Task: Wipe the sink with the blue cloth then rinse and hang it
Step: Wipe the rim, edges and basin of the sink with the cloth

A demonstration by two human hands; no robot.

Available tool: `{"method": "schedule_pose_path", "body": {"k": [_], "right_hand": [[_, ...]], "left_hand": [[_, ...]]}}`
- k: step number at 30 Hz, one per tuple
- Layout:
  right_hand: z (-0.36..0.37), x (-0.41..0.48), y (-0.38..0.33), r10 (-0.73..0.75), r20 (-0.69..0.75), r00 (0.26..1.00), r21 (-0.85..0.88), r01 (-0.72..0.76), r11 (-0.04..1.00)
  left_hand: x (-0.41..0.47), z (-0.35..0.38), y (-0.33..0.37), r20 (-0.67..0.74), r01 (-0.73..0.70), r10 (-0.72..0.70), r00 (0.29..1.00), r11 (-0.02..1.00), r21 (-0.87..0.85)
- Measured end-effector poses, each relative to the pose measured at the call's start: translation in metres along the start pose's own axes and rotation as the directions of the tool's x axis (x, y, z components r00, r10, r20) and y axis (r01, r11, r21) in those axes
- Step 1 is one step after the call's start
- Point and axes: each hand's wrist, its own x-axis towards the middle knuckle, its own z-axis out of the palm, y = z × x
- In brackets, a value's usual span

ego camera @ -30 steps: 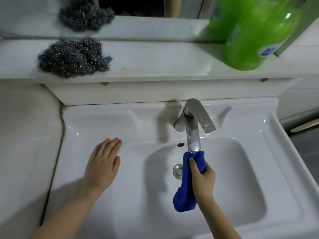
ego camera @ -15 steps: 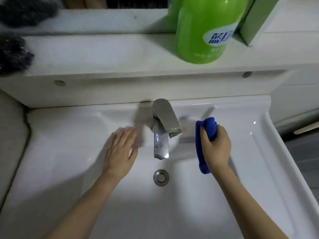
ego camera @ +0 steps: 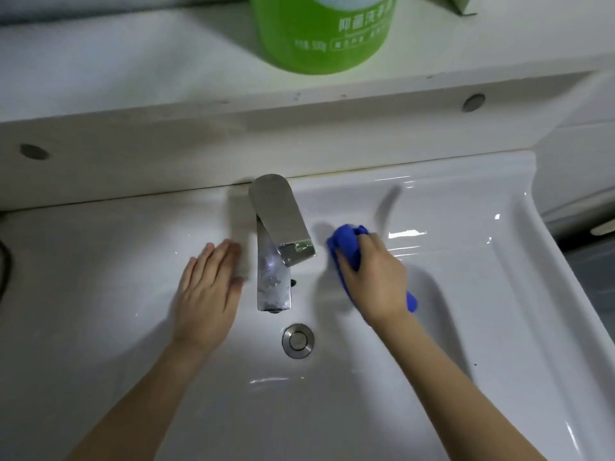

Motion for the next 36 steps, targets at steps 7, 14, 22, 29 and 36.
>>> {"method": "schedule_pose_path", "body": {"k": [7,14,22,29,36], "right_hand": [[0.025,0.03,-0.029,0.114,-0.055,0.992,0.097,-0.108,0.989],[0.006,0.0,0.001,-0.068,-0.051,0.996,0.005,0.068,0.998],[0.027,0.015,-0.021,0.163,-0.126,0.978,0.124,-0.148,0.981],[0.032,0.003,-0.043,0.002,0.028,1.0,0.3,-0.01,0.954],[-0.01,0.008,0.012,-0.25,0.045,0.967,-0.025,0.251,0.968]], "left_hand": [[0.0,-0.002,0.01,-0.03,0.042,-0.042,0.999,0.999,-0.025],[0.001,-0.001,0.01,-0.024,0.058,-0.059,0.998,0.997,-0.054],[0.001,0.002,0.008,-0.049,0.053,-0.057,0.997,0.995,-0.082],[0.001,-0.002,0.007,-0.023,0.047,-0.049,0.999,0.994,-0.096],[0.002,-0.007,0.007,0.012,0.053,-0.053,0.999,0.995,-0.083]]}}
